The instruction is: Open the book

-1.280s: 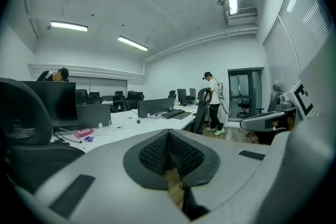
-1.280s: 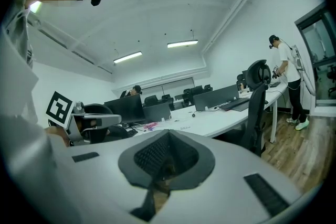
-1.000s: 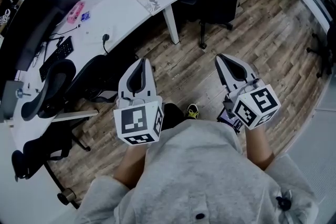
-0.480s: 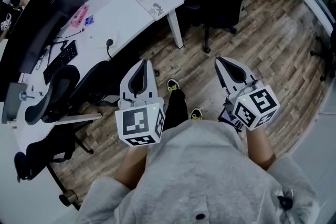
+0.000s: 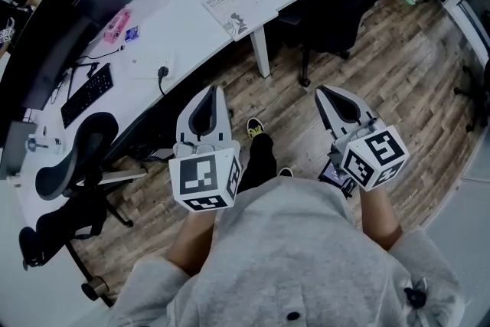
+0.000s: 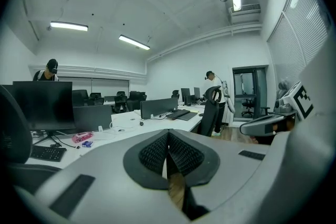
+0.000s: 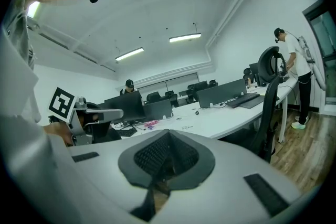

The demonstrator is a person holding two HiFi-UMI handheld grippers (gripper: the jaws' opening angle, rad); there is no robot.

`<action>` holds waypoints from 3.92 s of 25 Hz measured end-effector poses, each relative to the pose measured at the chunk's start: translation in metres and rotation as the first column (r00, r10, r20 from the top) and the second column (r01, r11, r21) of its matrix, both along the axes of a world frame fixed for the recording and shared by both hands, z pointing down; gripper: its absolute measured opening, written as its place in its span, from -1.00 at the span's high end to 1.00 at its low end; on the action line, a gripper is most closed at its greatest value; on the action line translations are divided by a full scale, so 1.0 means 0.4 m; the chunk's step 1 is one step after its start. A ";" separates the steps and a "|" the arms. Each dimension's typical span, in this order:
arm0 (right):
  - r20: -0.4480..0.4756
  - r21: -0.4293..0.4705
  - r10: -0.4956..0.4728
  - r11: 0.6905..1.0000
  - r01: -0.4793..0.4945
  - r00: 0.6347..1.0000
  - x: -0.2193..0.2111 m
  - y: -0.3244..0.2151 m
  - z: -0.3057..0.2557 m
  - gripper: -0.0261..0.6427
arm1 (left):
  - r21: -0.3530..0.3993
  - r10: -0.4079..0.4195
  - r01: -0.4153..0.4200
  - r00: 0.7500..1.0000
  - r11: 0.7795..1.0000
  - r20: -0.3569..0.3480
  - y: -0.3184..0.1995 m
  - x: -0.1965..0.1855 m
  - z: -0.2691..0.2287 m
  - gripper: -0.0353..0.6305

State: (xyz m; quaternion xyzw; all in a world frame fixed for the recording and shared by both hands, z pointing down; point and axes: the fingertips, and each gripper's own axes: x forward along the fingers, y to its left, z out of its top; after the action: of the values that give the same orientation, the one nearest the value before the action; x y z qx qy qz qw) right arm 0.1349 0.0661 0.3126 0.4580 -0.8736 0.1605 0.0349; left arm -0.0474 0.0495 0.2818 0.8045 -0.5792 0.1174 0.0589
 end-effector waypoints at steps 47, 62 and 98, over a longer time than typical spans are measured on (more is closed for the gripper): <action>-0.131 -0.061 0.000 0.998 -0.008 0.991 -0.220 -0.590 0.021 0.85 | -0.043 0.025 -0.029 0.995 0.999 -0.095 -0.630 -0.170 0.061 0.87; -0.144 -0.062 0.022 0.998 -0.031 0.989 -0.216 -0.657 0.033 0.84 | -0.045 0.026 -0.030 0.995 0.999 -0.097 -0.680 -0.196 0.067 0.87; -0.034 -0.369 -0.032 0.929 0.017 0.999 -0.084 -0.879 0.311 0.83 | -0.336 -0.058 0.063 0.998 0.940 0.024 -0.835 -0.118 0.337 0.87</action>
State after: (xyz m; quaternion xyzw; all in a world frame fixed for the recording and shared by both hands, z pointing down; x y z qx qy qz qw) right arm 0.1013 -0.2856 0.4368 0.4354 -0.8328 0.3122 0.1396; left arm -0.0948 -0.2845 0.4165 0.7637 -0.5755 0.2181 0.1949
